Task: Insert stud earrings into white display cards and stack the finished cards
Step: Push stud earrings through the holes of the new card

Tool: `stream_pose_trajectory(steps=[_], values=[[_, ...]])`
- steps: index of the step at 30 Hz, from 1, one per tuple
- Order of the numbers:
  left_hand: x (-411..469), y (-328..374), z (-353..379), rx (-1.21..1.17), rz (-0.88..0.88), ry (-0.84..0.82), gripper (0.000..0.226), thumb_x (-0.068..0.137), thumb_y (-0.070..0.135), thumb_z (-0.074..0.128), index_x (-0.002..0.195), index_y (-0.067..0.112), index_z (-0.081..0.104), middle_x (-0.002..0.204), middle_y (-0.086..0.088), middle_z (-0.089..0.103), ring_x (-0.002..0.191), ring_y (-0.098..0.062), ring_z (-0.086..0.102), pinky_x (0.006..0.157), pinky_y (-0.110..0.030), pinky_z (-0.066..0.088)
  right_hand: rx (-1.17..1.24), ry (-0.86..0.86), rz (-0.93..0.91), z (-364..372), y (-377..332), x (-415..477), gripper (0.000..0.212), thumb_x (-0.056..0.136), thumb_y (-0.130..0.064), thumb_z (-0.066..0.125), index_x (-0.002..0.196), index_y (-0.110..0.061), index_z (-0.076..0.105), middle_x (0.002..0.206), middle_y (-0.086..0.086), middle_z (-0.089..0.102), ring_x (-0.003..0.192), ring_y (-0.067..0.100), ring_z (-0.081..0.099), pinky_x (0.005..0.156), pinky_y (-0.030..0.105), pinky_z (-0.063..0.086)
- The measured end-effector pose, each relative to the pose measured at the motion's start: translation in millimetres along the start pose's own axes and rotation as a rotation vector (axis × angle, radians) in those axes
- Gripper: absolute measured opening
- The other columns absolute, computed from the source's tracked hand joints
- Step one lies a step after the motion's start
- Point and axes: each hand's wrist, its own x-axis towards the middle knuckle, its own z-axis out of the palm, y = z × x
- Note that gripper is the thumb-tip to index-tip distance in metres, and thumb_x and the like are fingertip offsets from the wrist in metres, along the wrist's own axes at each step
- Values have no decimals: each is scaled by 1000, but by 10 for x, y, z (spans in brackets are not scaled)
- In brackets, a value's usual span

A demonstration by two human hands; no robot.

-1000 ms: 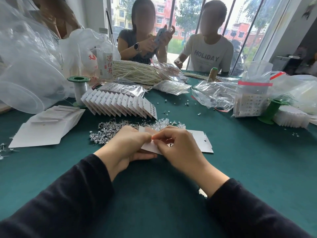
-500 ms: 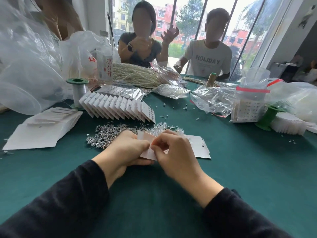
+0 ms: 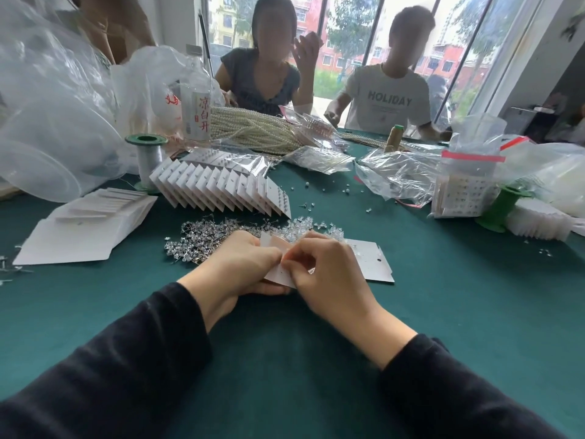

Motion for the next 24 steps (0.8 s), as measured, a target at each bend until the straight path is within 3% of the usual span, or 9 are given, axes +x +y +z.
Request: stream_pose_trajectory(steps=[7,19,24], values=[[5,19,-4,-34,-11,5,20,85,-4,47,69,0,59,60,-11,63,43,-16,63,41,-21,51,-9,75,-1,-21,-16,-16,5,75,-9,63,73,-10,68,75,1,66,67,12,56,67,20,43],[0,-10,4,-4,31,-8,26,83,-4,49,63,5,63,48,-1,62,44,-7,62,43,-19,51,-65,56,-62,13,-22,0,10,73,-6,60,65,-11,59,69,-1,54,62,12,48,59,17,35],[2,-25,3,2,42,-28,26,82,-3,51,62,7,64,49,0,63,46,-5,62,46,-20,54,-100,48,-78,27,-33,-7,14,74,-8,59,64,-17,54,71,0,55,65,16,49,60,23,37]])
